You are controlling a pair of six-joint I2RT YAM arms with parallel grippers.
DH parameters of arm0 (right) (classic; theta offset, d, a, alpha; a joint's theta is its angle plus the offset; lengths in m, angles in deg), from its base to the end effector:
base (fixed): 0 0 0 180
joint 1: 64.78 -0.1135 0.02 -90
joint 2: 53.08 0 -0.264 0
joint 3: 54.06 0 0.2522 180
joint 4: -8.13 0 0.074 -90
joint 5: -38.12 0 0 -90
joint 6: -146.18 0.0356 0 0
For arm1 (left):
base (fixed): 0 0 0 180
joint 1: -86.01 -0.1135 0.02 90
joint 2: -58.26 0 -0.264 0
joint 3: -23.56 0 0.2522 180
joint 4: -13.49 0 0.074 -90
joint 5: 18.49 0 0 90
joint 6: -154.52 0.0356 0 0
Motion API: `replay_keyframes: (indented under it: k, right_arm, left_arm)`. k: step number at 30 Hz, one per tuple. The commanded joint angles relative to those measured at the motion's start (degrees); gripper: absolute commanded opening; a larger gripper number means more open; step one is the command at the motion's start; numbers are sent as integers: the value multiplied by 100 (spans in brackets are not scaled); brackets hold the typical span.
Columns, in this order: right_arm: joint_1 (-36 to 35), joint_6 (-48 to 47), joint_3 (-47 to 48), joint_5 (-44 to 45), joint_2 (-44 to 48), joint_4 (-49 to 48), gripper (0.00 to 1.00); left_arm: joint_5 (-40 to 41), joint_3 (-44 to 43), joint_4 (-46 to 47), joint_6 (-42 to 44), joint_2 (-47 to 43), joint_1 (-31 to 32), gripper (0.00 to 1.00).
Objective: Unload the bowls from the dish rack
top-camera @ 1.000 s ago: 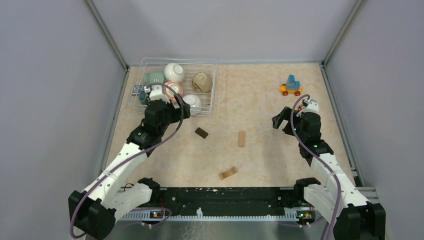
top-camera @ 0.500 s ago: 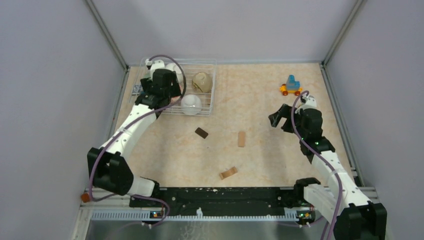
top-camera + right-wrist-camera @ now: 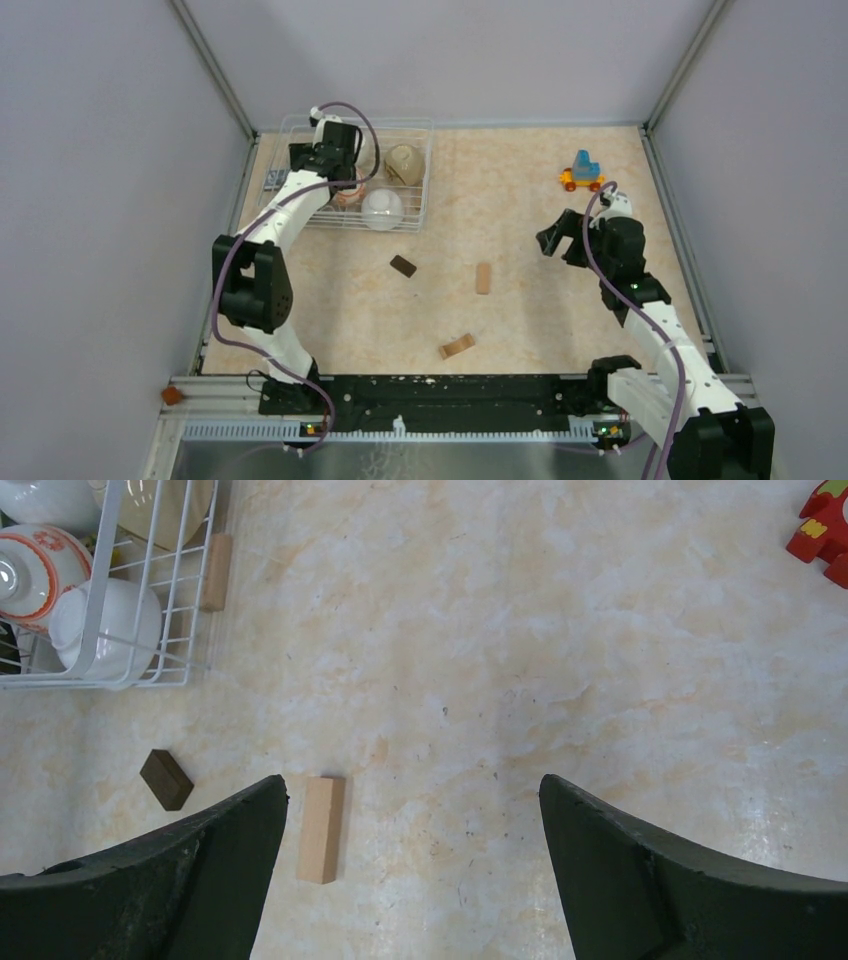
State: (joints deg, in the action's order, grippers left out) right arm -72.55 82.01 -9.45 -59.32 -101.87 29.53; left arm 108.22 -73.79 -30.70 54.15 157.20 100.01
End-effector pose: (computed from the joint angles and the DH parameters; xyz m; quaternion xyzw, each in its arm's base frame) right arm 0.1938 0.0311 0.2465 0.0984 0.8393 0.2063 0.4933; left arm 0.3784 -0.0724 0.2938 -0.0906 0.8826 0.2098 0.4108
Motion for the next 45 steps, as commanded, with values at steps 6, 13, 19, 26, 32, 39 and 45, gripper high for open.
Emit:
replay_keyframes:
  k: [6, 13, 19, 26, 32, 39, 45]
  right_arm:
    - [-32, -12, 189, -83, 215, -103, 96]
    - [-32, -20, 183, -82, 283, -156, 96]
    - [-32, -18, 211, -91, 283, -149, 96]
    - [-32, -5, 220, -90, 300, -127, 96]
    - [-36, -7, 255, -108, 330, -71, 96]
    - [-32, -18, 262, -73, 332, -51, 96]
    - [-32, -15, 303, -65, 336, 12, 96]
  left_arm:
    - [194, -791, -436, 292, 737, -326, 99]
    - [-215, -997, -578, 351, 985, -571, 99]
    - [-272, -872, -486, 354, 994, -624, 98]
    - [-371, -851, -546, 303, 1037, -692, 91]
    - [-397, -826, -586, 241, 1057, -758, 93]
    - [-736, -824, -584, 241, 1084, -865, 93]
    - [-1141, -828, -610, 173, 1078, -967, 80]
